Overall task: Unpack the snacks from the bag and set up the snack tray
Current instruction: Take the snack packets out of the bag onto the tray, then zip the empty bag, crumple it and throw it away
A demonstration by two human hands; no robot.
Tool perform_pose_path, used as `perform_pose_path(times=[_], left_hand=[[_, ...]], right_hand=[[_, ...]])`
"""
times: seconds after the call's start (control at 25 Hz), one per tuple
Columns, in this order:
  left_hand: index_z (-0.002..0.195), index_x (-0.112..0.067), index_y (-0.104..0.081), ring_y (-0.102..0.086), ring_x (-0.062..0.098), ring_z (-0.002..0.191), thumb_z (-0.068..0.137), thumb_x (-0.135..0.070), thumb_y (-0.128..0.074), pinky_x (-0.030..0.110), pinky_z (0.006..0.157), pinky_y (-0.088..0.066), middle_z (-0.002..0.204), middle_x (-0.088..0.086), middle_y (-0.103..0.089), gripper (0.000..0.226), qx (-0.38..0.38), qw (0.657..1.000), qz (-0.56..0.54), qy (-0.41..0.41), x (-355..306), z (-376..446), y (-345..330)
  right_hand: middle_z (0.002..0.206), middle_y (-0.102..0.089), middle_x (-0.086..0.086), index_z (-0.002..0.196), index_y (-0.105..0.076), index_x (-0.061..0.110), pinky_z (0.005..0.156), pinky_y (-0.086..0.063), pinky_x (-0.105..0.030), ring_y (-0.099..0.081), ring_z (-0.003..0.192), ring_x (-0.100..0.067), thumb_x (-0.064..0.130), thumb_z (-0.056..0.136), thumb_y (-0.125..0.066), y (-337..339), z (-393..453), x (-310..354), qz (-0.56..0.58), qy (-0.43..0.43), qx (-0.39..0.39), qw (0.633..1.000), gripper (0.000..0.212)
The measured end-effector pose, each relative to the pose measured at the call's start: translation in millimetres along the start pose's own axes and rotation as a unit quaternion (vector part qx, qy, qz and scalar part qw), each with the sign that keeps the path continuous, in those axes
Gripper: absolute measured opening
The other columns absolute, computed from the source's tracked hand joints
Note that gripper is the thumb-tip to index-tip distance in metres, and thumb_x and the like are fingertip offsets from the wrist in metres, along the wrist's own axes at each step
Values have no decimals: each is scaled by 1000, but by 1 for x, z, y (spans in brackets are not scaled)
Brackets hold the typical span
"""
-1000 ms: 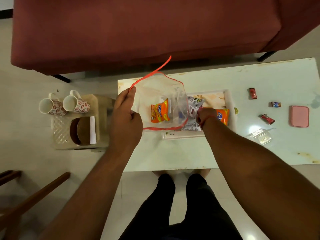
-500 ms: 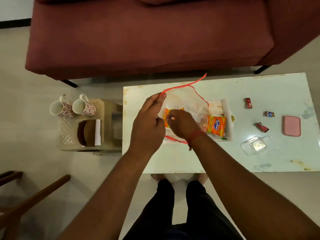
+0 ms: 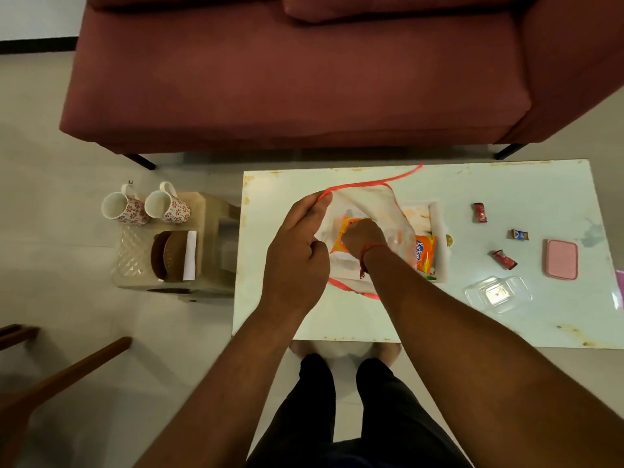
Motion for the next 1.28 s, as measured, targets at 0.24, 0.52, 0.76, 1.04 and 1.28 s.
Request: perform_pose_path(times=[0.24, 0.52, 0.76, 1.04, 1.28], left_hand=[[148, -20, -42, -40, 7, 133, 95, 1, -45, 32, 102, -51, 152, -5, -39, 57, -61, 996, 2, 62, 32, 6, 10], [149, -21, -40, -52, 21, 126, 93, 6, -42, 43, 93, -56, 149, -7, -42, 62, -73, 993, 18, 95, 53, 14, 9], [149, -23, -39, -56, 29, 119, 93, 7, -47, 47, 87, -59, 149, -6, -41, 63, -65, 994, 28, 78, 61, 8, -1], [147, -22, -44, -42, 1, 127, 92, 7, -47, 1, 89, -42, 148, -6, -43, 62, -50, 997, 51, 35, 52, 8, -6], [138, -19, -55, -48, 14, 130, 91, 12, -44, 43, 104, -49, 139, -14, -48, 57, -17, 999, -26, 30, 12, 21, -2]], right_hand=[[116, -60, -1, 107, -68, 23, 84, -51, -29, -56, 102, -19, 29, 89, -59, 79, -105, 37, 111, 140, -253, 951, 21], [101, -60, -1, 91, -66, 20, 82, -50, -25, -56, 87, 0, 13, 87, -61, 115, -111, -111, 374, -7, -424, 825, 10], [93, -71, -22, 90, -74, 1, 66, -47, -30, -68, 86, -35, 0, 83, -54, 39, -24, -165, 333, -191, -248, 889, 21], [137, -57, -18, 135, -56, 4, 107, -44, -46, -53, 127, -33, -5, 89, -55, 8, -15, -144, 365, -150, -115, 912, 47], [133, -61, 4, 128, -60, 25, 96, -51, -20, -60, 115, 0, -8, 95, -48, 65, -81, -94, 493, 40, -139, 858, 48]])
Point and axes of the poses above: each hand's wrist, its own z-axis towards the middle knuckle, its own y-axis out of the back of the hand, x = y × z, the point moved 8 cm from there along z, towards the middle knuckle
